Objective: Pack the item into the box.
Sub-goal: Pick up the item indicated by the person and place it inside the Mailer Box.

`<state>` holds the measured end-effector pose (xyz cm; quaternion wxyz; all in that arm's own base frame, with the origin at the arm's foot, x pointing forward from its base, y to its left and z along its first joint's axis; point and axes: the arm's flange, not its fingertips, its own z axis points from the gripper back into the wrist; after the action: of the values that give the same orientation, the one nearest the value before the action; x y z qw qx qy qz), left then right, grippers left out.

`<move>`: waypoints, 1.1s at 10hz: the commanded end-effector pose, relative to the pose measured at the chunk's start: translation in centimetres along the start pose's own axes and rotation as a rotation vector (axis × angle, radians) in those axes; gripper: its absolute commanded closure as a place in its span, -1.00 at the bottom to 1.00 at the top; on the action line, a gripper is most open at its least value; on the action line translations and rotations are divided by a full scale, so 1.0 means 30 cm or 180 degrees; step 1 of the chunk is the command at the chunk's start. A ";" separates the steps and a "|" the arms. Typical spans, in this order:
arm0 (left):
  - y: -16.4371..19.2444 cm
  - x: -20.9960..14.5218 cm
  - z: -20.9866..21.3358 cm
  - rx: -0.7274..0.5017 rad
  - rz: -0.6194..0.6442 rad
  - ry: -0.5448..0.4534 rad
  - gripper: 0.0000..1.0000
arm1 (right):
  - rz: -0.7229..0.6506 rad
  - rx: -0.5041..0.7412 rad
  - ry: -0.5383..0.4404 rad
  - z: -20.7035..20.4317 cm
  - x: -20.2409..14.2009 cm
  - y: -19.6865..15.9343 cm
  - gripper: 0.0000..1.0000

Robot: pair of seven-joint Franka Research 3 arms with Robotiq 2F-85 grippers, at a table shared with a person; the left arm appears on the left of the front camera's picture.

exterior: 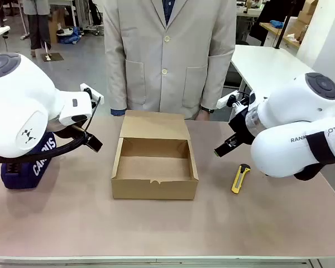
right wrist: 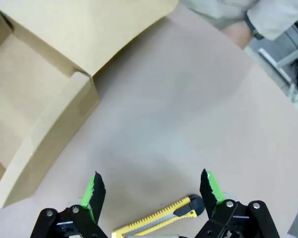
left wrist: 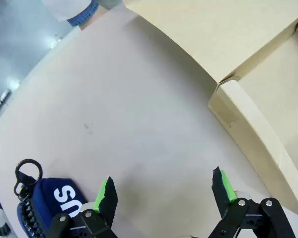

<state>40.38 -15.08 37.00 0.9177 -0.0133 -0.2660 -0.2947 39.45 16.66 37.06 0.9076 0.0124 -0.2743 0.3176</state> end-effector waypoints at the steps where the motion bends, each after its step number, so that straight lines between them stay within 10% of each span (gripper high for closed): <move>1: 0.000 0.000 0.000 0.0000 0.0000 -0.0001 -1.00 | 0.0000 0.0000 0.0000 0.000 0.000 0.000 -1.00; 11: 0.006 0.095 0.148 -0.0035 -0.0070 -0.0101 -1.00 | 0.0210 -0.0333 -0.0068 0.136 0.086 0.001 -1.00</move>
<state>40.55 -15.33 38.26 0.9152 -0.0140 -0.2725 -0.2966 39.59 16.62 38.25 0.9011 -0.0004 -0.2839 0.3278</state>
